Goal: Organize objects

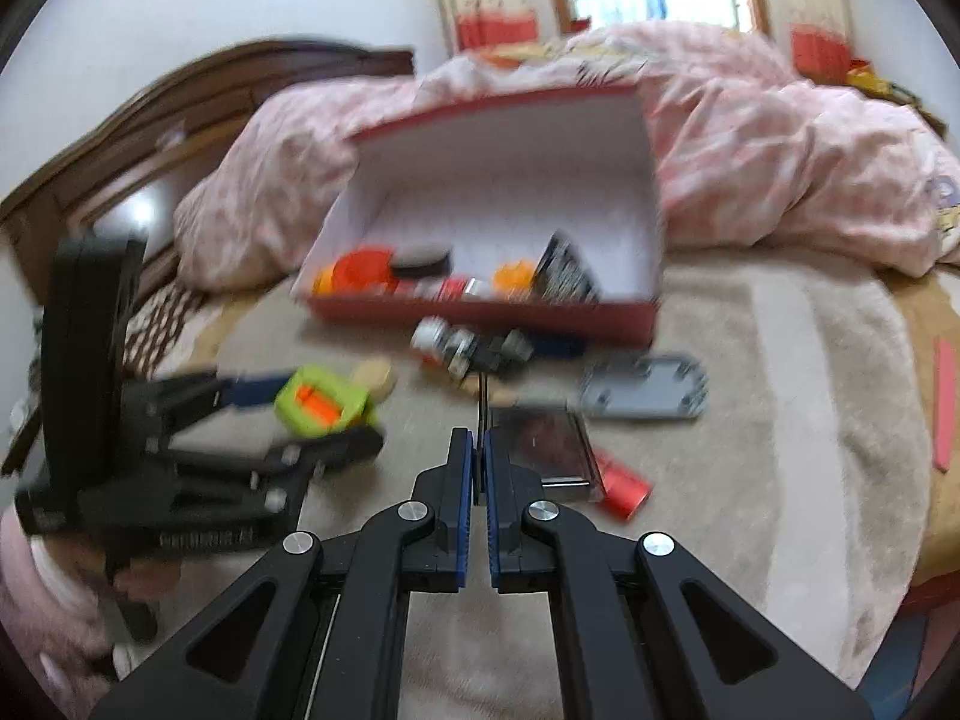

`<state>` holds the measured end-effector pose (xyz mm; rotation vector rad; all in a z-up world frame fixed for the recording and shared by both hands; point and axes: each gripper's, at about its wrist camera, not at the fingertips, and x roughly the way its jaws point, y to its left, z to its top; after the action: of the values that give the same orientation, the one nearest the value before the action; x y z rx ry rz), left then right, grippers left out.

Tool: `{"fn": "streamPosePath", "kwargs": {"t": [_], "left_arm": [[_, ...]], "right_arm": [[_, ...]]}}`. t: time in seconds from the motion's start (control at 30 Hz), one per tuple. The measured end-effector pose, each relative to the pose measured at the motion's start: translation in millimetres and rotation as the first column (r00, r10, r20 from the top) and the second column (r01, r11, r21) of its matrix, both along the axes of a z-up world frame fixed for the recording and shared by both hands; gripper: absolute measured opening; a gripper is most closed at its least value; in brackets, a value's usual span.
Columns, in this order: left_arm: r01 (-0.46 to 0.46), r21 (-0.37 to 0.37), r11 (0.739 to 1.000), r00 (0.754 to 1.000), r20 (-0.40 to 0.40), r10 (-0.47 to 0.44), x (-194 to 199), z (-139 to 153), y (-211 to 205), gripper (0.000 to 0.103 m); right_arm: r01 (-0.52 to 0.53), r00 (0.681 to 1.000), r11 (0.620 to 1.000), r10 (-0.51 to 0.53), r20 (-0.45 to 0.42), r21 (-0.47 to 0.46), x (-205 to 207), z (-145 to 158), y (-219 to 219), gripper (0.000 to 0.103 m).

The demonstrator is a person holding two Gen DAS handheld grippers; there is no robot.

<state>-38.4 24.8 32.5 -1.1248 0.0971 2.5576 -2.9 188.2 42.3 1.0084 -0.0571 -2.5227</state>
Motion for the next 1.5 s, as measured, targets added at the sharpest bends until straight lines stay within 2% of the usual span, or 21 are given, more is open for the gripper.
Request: {"fn": "streamPosePath", "kwargs": {"t": [0.07, 0.1, 0.17, 0.2, 0.23, 0.3, 0.53, 1.0, 1.17, 1.23, 1.37, 1.4, 1.47, 1.5], "left_arm": [[0.0, 0.0, 1.0, 1.0, 0.002, 0.0, -1, 0, 0, 0.071], [-0.001, 0.0, 1.0, 1.0, 0.002, 0.001, -1, -1, 0, 0.071], [-0.004, 0.0, 1.0, 1.0, 0.003, 0.004, -1, 0, -1, 0.071], [-0.006, 0.0, 1.0, 1.0, 0.004, 0.006, -2, -1, -1, 0.071], [-0.007, 0.0, 1.0, 1.0, 0.004, 0.007, -2, -1, -1, 0.071], [-0.009, 0.0, 1.0, 1.0, 0.005, 0.009, -2, -1, -2, 0.071], [-0.019, 0.002, 1.0, 1.0, 0.004, 0.019, -3, 0, -4, 0.071], [-0.036, 0.016, 0.999, 0.999, 0.008, 0.036, -5, -1, -11, 0.071], [-0.04, 0.015, 0.999, 0.999, 0.009, 0.04, -5, 0, -11, 0.071], [-0.039, 0.016, 0.999, 0.999, 0.008, 0.039, -4, 0, -10, 0.071], [-0.041, 0.017, 0.999, 0.999, 0.005, 0.041, -4, 0, -11, 0.071], [-0.043, 0.017, 0.999, 0.999, 0.003, 0.043, -4, 1, -11, 0.071], [-0.048, 0.021, 0.999, 0.999, 0.001, 0.048, -5, 2, -13, 0.071], [-0.049, 0.023, 0.999, 0.999, 0.001, 0.049, -5, 3, -13, 0.071]], "right_arm": [[-0.018, 0.999, 1.0, 0.018, 0.029, 0.022, 1, -7, -4, 0.006], [-0.013, 0.999, 0.999, 0.012, 0.03, 0.041, 3, -9, -6, 0.011], [0.001, 1.0, 0.998, -0.003, 0.027, 0.066, 4, -10, -7, 0.027], [0.011, 1.0, 0.997, -0.013, 0.025, 0.072, 3, -11, -6, 0.039], [0.022, 0.999, 0.997, -0.024, 0.022, 0.077, 3, -11, -5, 0.044], [0.028, 0.999, 0.995, -0.03, 0.022, 0.097, 1, -12, -5, 0.049], [0.009, 0.999, 0.983, -0.016, 0.034, 0.184, -9, -23, -12, 0.052], [-0.055, 0.997, 0.97, 0.04, 0.065, 0.236, -20, -34, -28, 0.06], [-0.079, 0.995, 0.977, 0.065, 0.078, 0.197, -23, -37, -26, 0.071], [-0.117, 0.991, 0.977, 0.102, 0.088, 0.18, -24, -39, -29, 0.084], [-0.109, 0.993, 0.962, 0.095, 0.068, 0.249, -19, -40, -40, 0.083], [-0.108, 0.994, 0.962, 0.096, 0.061, 0.252, -18, -39, -41, 0.08], [-0.096, 0.995, 0.964, 0.086, 0.051, 0.246, -17, -37, -38, 0.066], [-0.082, 0.996, 0.967, 0.074, 0.044, 0.24, -17, -35, -35, 0.054]]}}
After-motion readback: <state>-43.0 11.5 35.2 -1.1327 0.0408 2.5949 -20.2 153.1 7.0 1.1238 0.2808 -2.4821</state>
